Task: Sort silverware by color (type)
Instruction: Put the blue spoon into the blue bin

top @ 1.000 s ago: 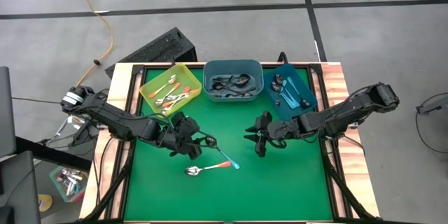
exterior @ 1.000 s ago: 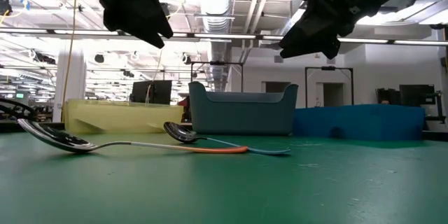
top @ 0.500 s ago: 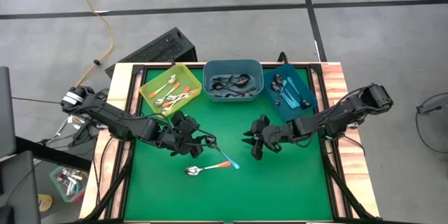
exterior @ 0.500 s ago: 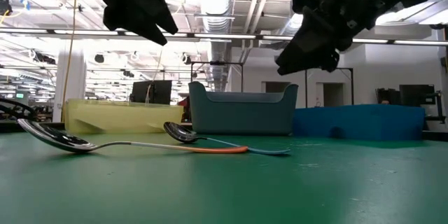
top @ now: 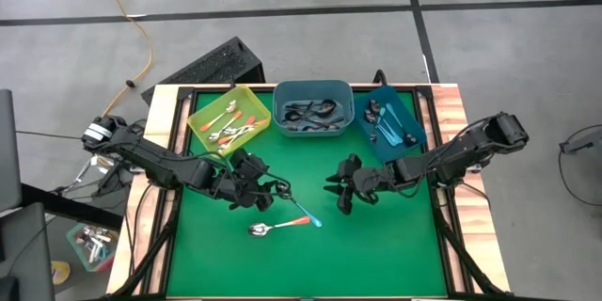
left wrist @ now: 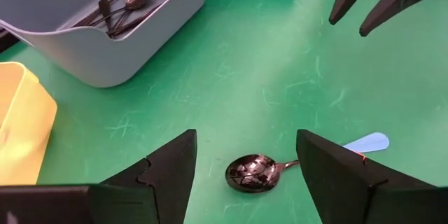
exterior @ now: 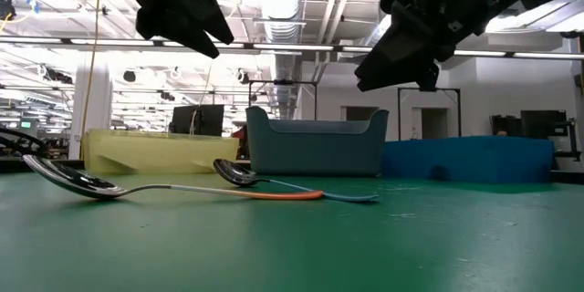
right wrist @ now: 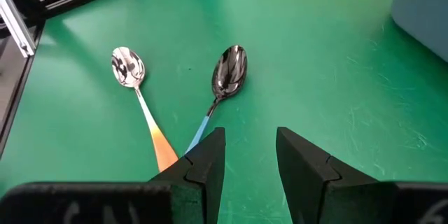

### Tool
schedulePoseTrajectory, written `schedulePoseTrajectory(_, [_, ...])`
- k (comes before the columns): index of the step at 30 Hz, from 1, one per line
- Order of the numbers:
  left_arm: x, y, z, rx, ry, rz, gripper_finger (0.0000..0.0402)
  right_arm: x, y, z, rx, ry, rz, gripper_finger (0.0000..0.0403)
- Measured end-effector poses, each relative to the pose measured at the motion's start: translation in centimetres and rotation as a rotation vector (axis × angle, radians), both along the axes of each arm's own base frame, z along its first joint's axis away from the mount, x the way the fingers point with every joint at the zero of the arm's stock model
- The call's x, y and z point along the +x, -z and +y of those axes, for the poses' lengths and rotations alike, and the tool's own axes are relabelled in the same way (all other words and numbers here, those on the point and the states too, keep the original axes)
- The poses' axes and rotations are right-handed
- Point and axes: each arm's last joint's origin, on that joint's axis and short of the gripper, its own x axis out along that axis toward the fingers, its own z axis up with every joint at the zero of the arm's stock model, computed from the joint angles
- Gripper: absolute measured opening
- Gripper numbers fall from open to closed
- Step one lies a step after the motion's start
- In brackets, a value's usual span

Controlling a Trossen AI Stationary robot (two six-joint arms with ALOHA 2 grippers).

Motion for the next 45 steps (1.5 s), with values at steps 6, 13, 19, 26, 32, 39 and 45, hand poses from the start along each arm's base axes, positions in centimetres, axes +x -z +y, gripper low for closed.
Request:
schedulePoseTrajectory(6, [0.0, 0.0, 0.0, 0.002, 0.002, 0.002, 0.0229, 0.03, -0.01, -0.1, 0.0, 0.004, -0.001, 0.014])
schedulePoseTrajectory(13, [0.0, 0.0, 0.0, 0.009, 0.009, 0.006, 0.0229, 0.03, -0.01, -0.09, 0.001, 0.004, -0.002, 0.014])
schedulePoseTrajectory(19, [0.0, 0.01, 0.0, 0.006, 0.012, 0.008, 0.0229, 0.07, -0.01, -0.27, 0.001, 0.011, -0.002, 0.014])
schedulePoseTrajectory(26, [0.0, 0.01, 0.0, 0.012, 0.016, 0.011, 0.0229, 0.07, -0.01, -0.28, 0.0, 0.012, -0.002, 0.014])
schedulePoseTrajectory(32, [0.0, 0.0, 0.01, 0.018, 0.017, 0.012, 0.0229, 0.07, -0.01, -0.28, 0.0, 0.012, -0.002, 0.014])
schedulePoseTrajectory(39, [0.0, 0.0, 0.01, 0.017, 0.016, 0.011, 0.0229, 0.07, -0.01, -0.28, 0.0, 0.012, -0.002, 0.014])
schedulePoseTrajectory(45, [0.0, 0.0, 0.01, 0.017, 0.016, 0.011, 0.0229, 0.07, -0.01, -0.28, 0.0, 0.012, -0.002, 0.014])
